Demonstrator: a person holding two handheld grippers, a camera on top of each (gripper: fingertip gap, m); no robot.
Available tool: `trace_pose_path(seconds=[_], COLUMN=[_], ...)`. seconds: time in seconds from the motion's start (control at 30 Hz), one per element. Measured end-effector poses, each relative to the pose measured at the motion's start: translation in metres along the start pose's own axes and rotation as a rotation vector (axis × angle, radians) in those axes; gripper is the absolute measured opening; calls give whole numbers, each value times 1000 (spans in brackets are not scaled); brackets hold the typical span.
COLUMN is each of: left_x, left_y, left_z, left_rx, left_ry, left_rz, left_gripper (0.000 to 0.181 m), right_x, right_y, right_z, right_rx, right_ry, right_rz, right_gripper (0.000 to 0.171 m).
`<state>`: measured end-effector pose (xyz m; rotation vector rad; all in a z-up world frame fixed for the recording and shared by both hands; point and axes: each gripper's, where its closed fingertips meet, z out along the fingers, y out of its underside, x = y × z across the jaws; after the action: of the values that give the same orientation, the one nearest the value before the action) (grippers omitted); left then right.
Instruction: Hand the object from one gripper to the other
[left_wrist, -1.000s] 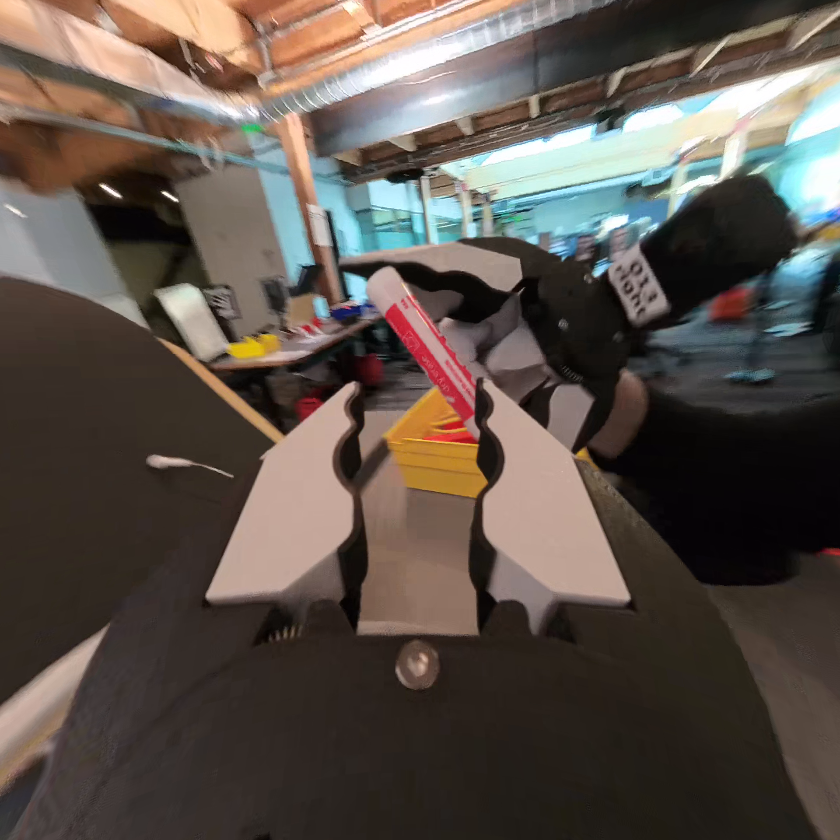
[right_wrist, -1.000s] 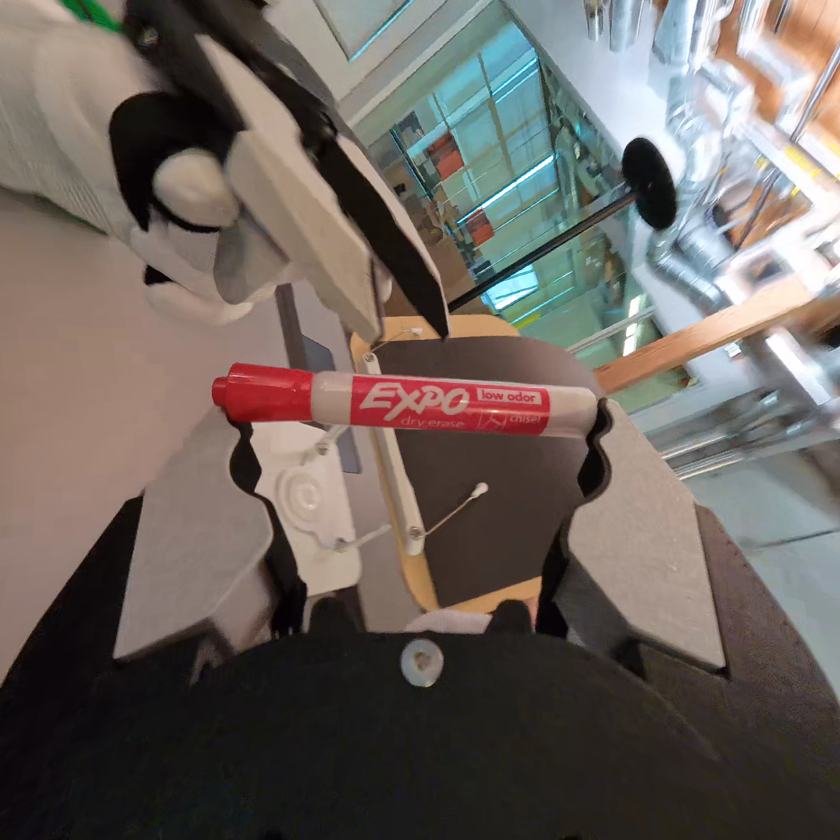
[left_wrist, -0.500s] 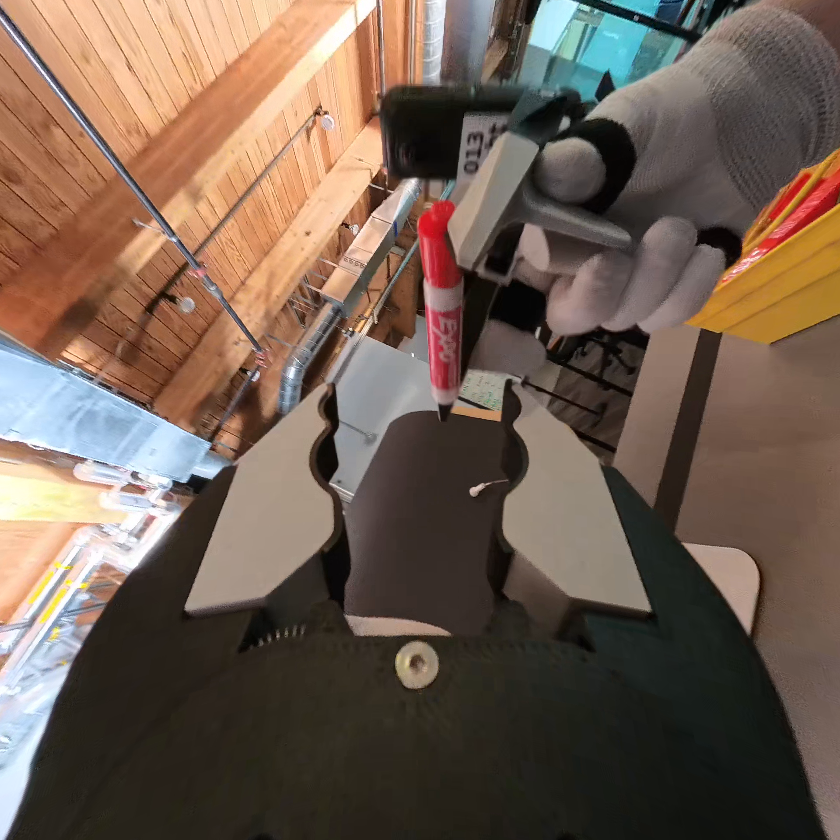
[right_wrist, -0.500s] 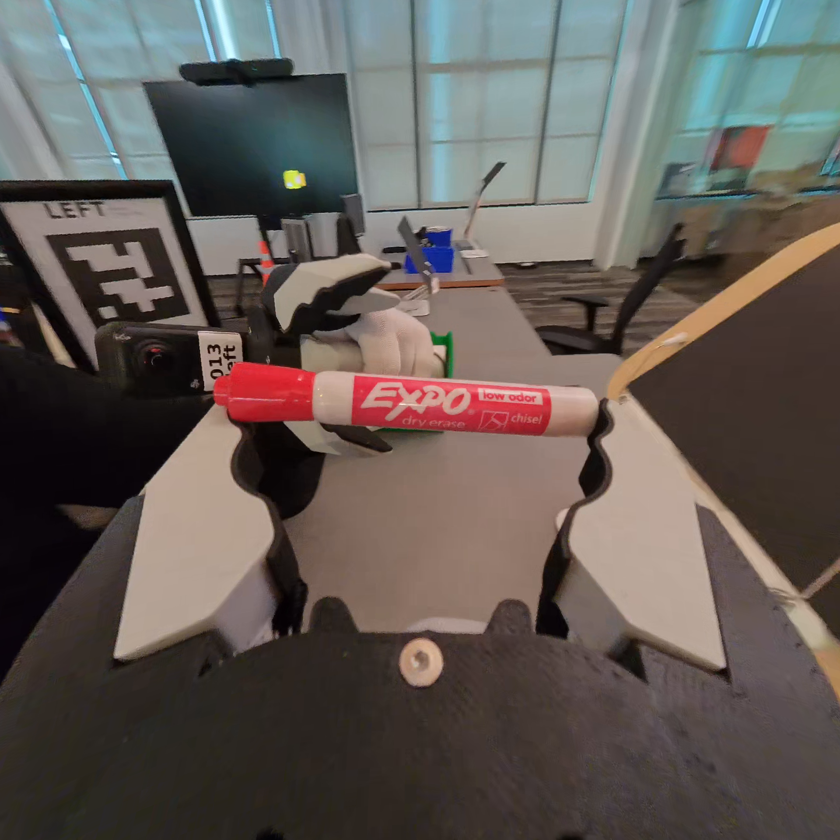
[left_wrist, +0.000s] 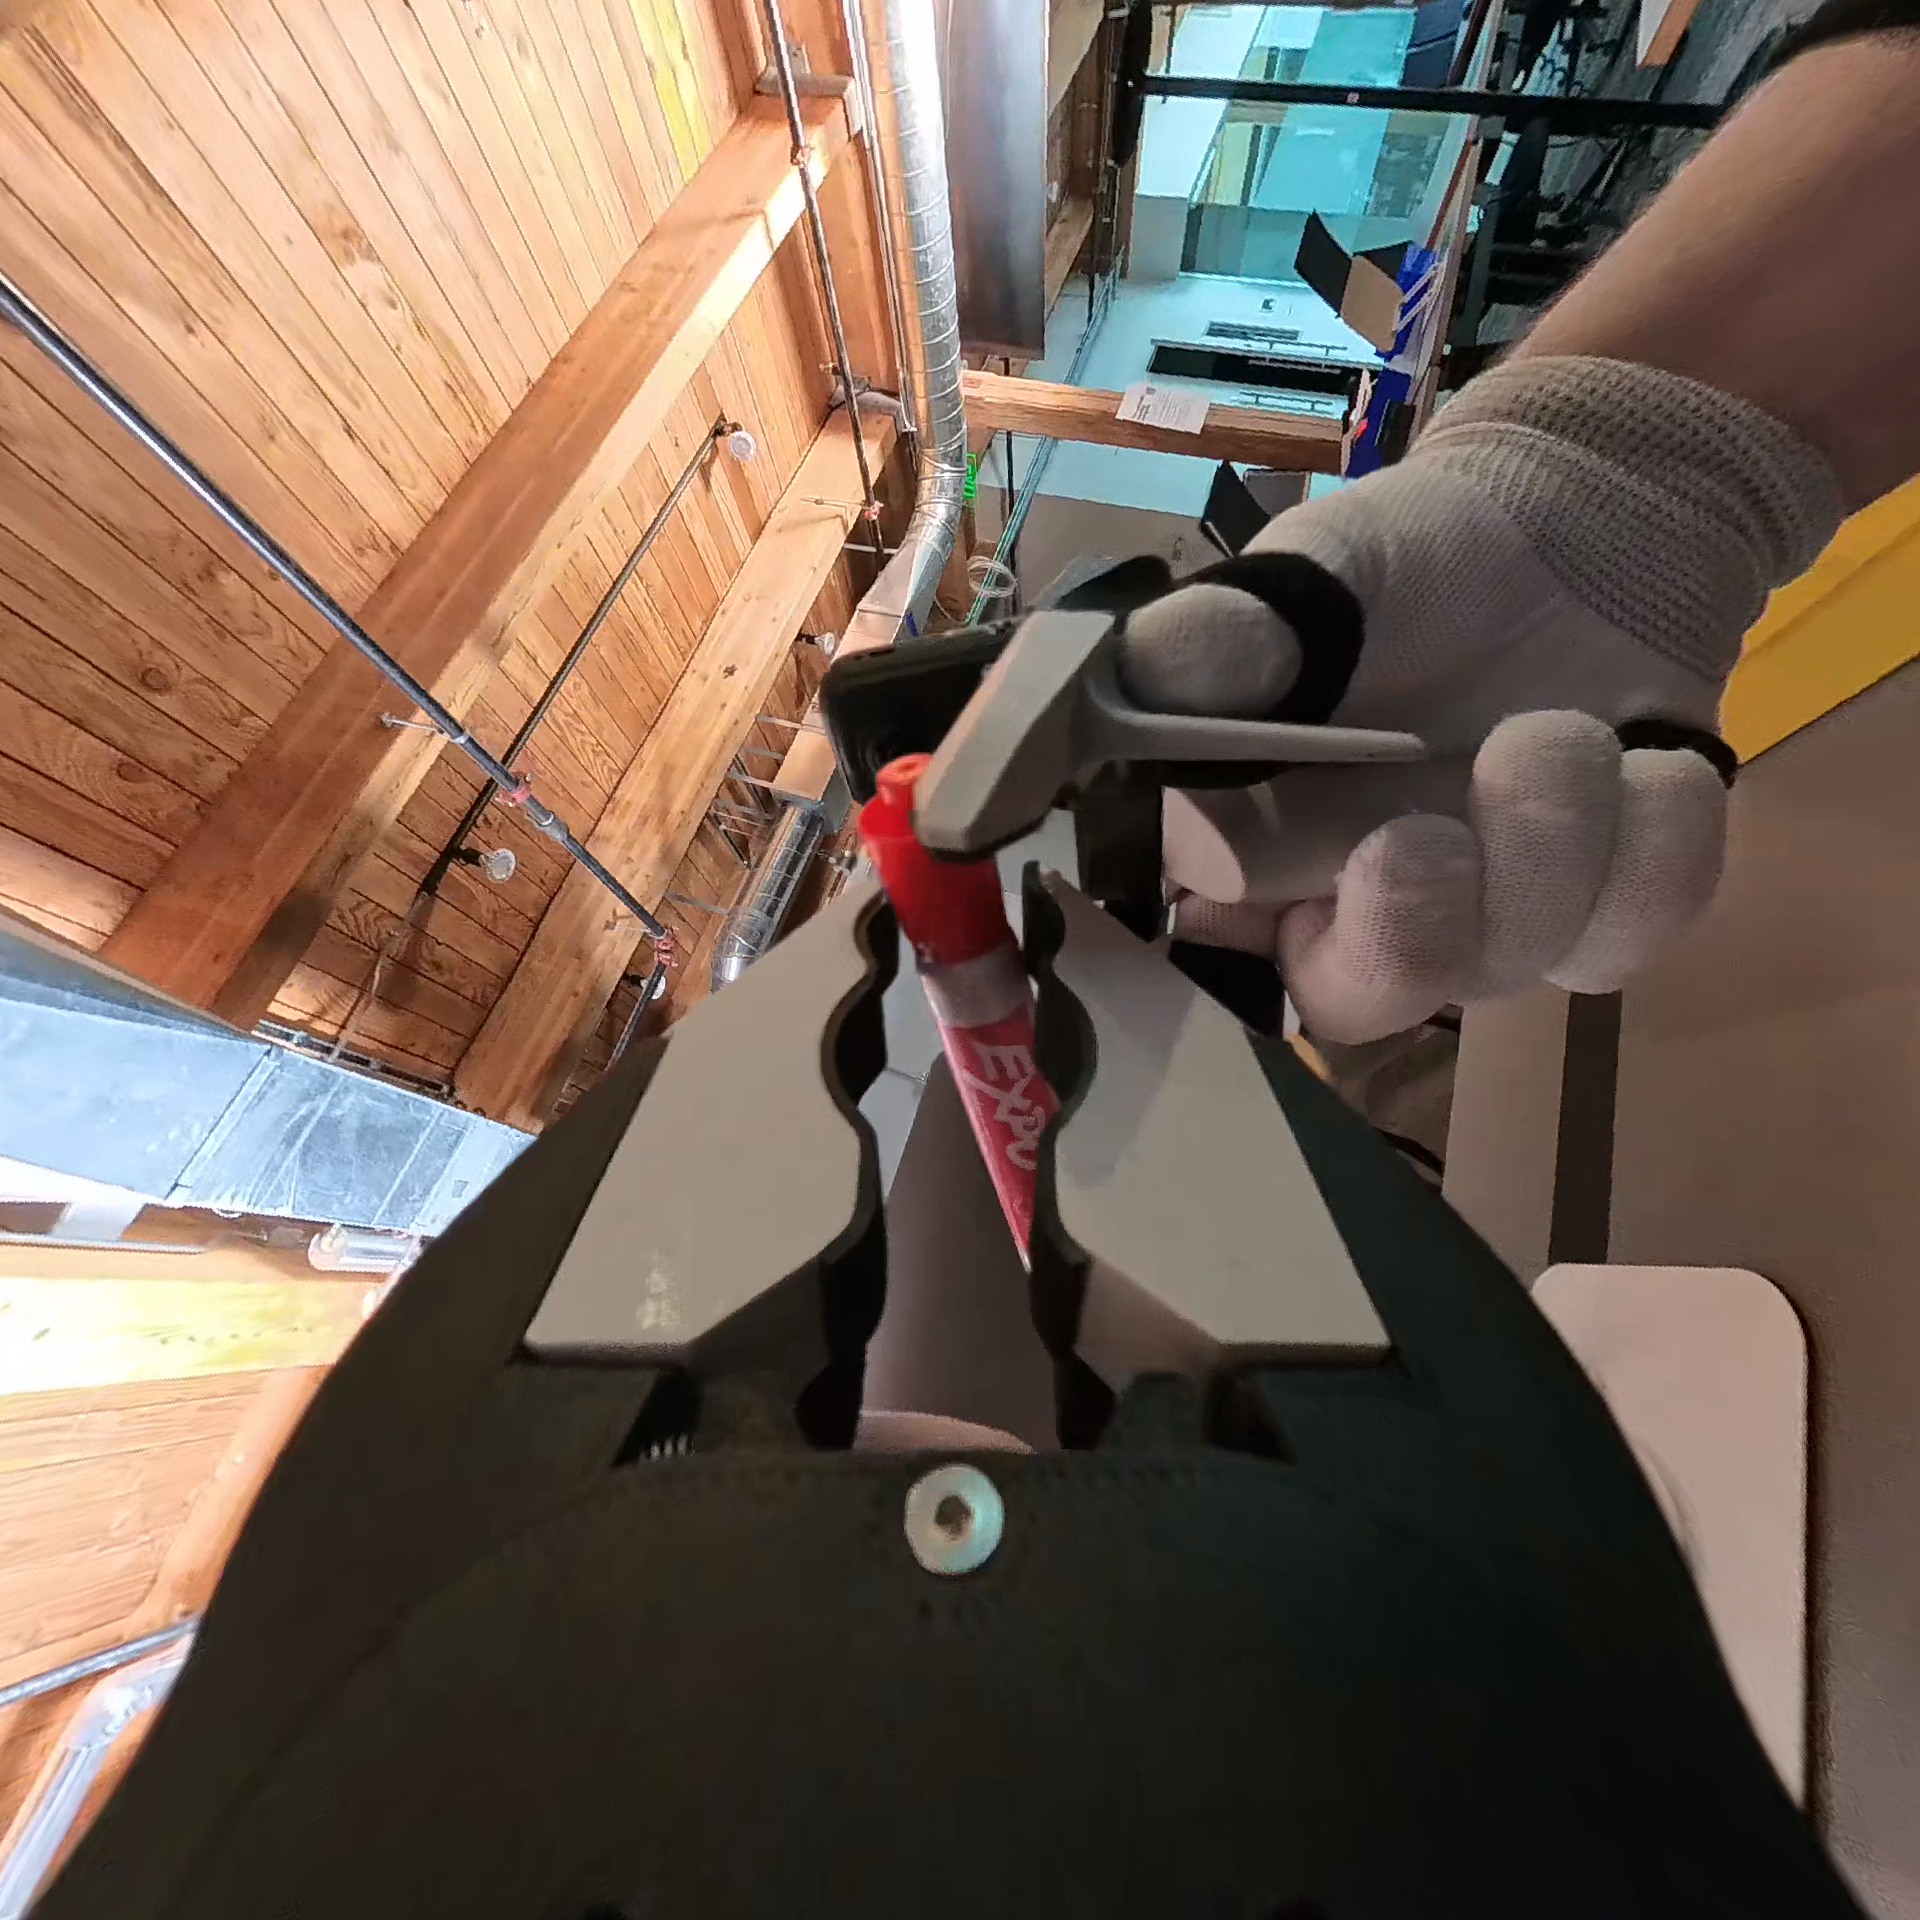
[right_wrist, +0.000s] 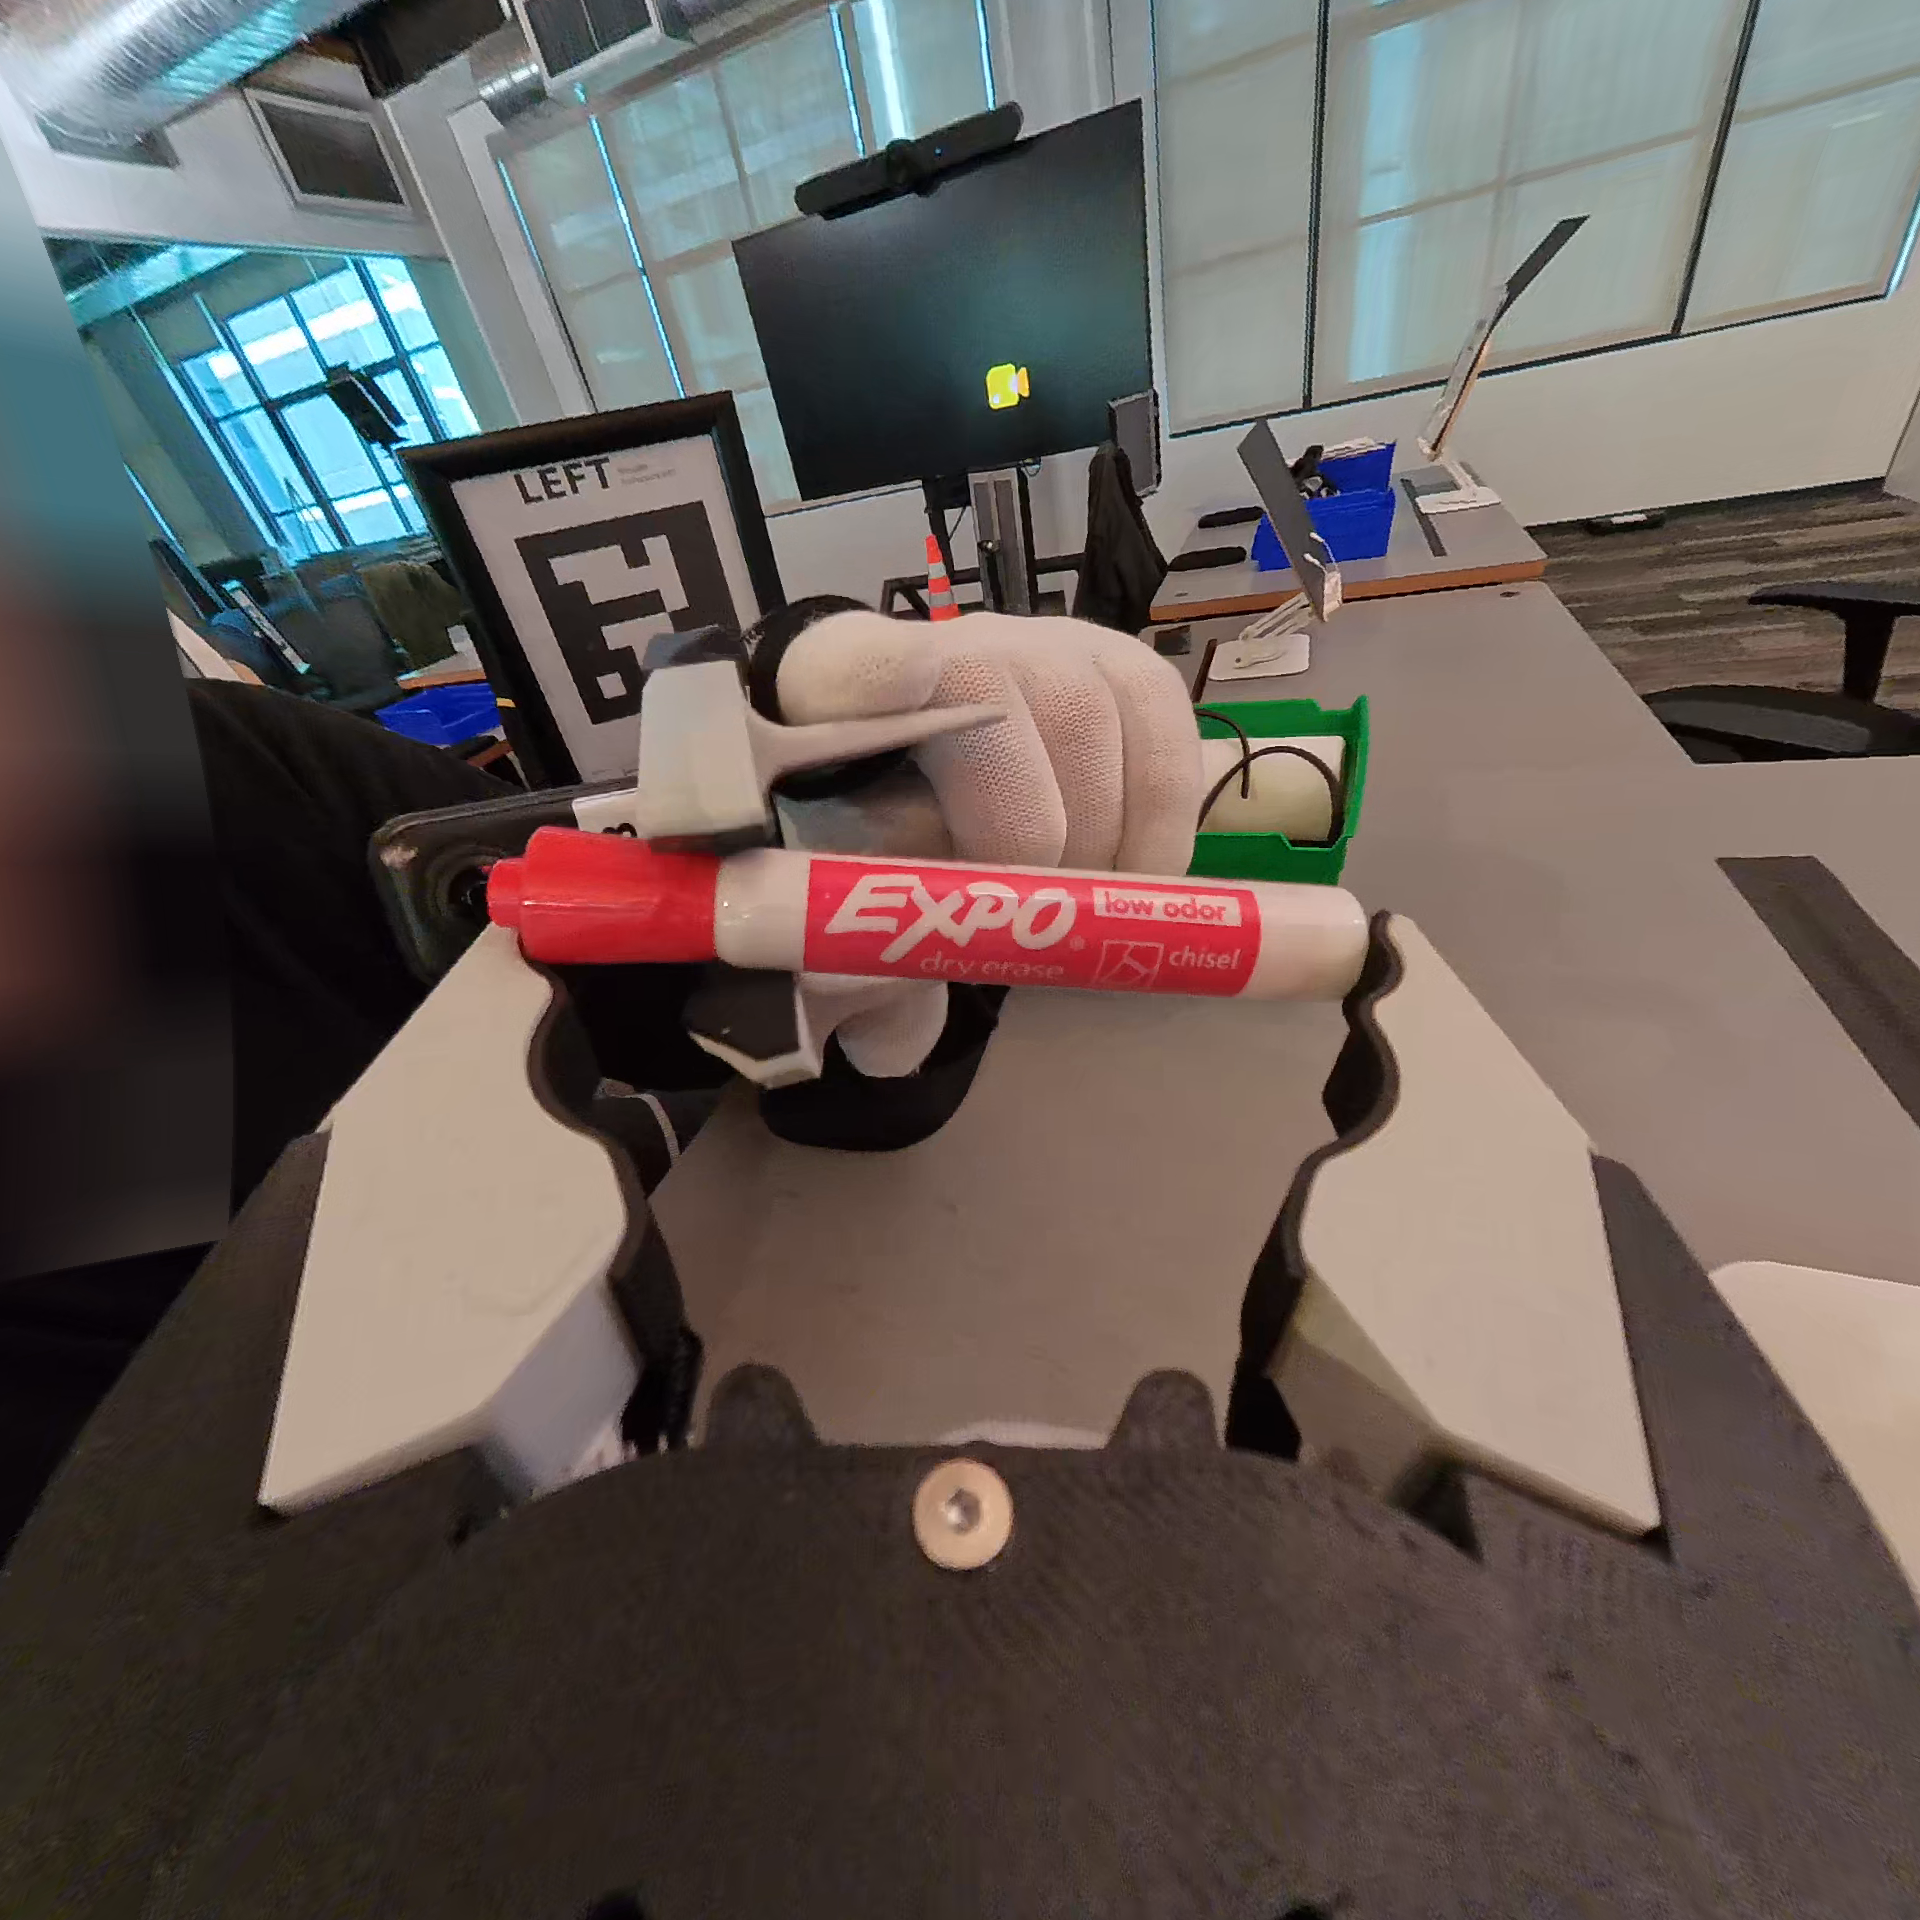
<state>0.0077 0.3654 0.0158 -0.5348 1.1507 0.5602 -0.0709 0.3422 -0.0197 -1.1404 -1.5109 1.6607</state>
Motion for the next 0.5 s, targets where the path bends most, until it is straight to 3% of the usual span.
trace_pose_path(seconds=[0.03, 0.3, 0.5], left_x=[1, -3, -32], left_y=[-1, 7, 27], left_z=[0, 2, -3], left_rx=[0, -38, -82], left_ry=[-4, 11, 7], left_rz=[7, -69, -326], left_gripper=[19, 16, 16], right_x=[-1, 9, 14], right_y=[0, -10, -28], right_z=[0, -2, -19], right_rx=[2, 71, 107], right_ry=[-7, 62, 155], right_rz=[2, -27, -96], right_gripper=[143, 142, 139])
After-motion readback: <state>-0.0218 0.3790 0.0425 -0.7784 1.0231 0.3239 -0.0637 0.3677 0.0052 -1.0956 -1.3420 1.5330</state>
